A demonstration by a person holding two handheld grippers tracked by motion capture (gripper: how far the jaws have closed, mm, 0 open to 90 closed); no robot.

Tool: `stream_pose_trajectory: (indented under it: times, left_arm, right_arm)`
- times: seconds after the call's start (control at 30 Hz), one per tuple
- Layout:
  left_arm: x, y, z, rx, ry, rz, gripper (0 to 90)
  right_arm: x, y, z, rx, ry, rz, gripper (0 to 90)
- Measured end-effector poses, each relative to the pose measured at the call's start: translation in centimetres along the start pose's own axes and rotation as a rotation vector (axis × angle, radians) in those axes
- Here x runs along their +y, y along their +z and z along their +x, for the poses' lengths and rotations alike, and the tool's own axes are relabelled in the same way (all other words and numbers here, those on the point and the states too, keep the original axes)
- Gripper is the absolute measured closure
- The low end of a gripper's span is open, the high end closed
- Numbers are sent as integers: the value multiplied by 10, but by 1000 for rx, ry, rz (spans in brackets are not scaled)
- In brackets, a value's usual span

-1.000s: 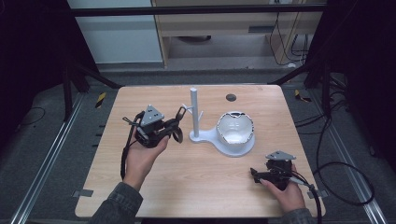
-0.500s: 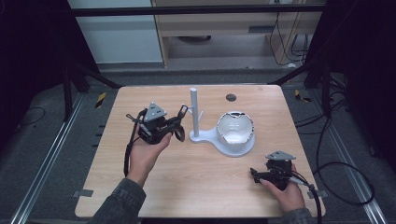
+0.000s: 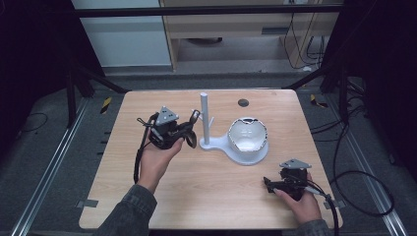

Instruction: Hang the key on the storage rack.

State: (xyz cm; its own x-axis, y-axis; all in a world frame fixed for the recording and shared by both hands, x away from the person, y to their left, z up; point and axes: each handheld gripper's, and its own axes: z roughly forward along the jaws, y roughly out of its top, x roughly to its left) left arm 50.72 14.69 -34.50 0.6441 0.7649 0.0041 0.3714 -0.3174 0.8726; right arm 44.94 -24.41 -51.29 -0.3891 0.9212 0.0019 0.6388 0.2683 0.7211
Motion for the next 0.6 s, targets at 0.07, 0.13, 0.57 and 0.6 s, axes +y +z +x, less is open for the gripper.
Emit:
stream_pose_trajectory:
  times: [0.07,0.13,0.57,0.6]
  left_arm:
    - [0,1,0,-1,0,4,802]
    - [0,3,0,-2,-2,5,802]
    - [-1,17,0,16,-6,20,802]
    - [-1,17,0,16,-6,20,802]
  right_arm:
    - [0,0,0,0,-1,0,4]
    - [0,0,0,1,-2,0,4]
    - [0,0,0,2,-2,1,4]
    - [0,0,0,2,-2,1,4]
